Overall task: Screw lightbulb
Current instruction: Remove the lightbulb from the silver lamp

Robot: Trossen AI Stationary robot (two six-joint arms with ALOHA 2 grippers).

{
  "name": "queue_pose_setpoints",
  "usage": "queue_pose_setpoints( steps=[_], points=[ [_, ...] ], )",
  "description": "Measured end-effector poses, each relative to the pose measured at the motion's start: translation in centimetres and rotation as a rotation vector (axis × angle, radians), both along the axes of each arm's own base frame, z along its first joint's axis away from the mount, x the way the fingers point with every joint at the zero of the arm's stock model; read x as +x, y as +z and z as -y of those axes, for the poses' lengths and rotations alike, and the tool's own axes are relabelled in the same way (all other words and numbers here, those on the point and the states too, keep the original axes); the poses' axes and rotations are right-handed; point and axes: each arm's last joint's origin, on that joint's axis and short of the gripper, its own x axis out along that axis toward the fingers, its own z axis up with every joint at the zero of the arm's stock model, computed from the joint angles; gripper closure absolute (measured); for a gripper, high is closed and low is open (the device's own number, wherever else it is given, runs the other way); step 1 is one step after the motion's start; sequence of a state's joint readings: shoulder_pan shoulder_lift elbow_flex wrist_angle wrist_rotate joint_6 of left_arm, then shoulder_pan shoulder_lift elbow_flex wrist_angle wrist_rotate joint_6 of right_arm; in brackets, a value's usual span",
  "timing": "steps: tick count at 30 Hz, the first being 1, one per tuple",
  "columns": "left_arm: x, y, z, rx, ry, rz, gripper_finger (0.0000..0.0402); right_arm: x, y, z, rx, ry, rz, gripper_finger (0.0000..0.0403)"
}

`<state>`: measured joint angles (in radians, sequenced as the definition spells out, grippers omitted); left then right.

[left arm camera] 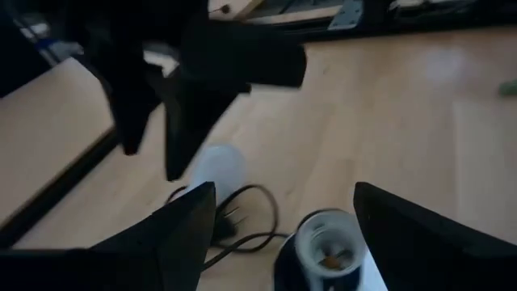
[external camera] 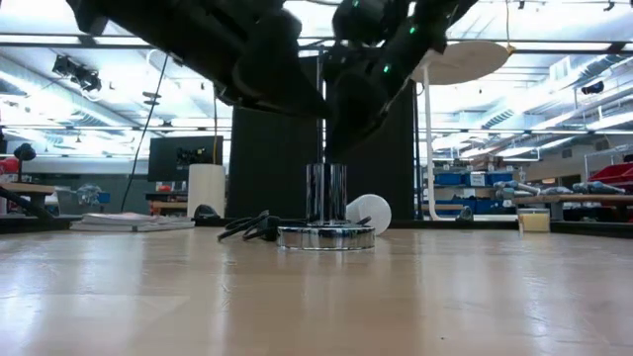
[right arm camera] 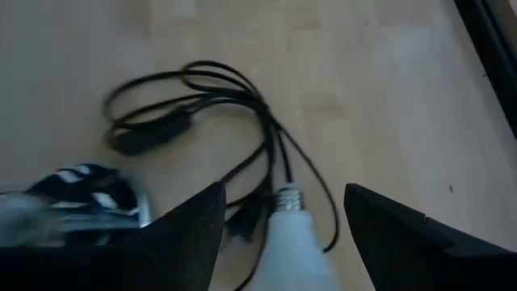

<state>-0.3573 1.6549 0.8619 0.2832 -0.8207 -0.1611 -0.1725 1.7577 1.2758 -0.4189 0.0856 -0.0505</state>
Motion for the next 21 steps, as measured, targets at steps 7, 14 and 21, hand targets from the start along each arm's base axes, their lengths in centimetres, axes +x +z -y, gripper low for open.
queue_pose_setpoints(
  steps=[7,14,21],
  points=[
    [-1.6,0.6,0.1,0.051,0.090,-0.055,0.0104,0.7,-2.5,1.8,0.039,0.015,-0.044,0.0142],
    [-2.0,0.5,0.2,0.075,0.122,-0.068,0.0104,0.7,-4.4,2.7,0.075,0.040,-0.113,0.0142],
    [-2.0,0.5,0.1,0.075,0.125,-0.067,0.0104,1.2,-6.2,2.1,0.051,0.107,-0.171,0.0142]
  ],
)
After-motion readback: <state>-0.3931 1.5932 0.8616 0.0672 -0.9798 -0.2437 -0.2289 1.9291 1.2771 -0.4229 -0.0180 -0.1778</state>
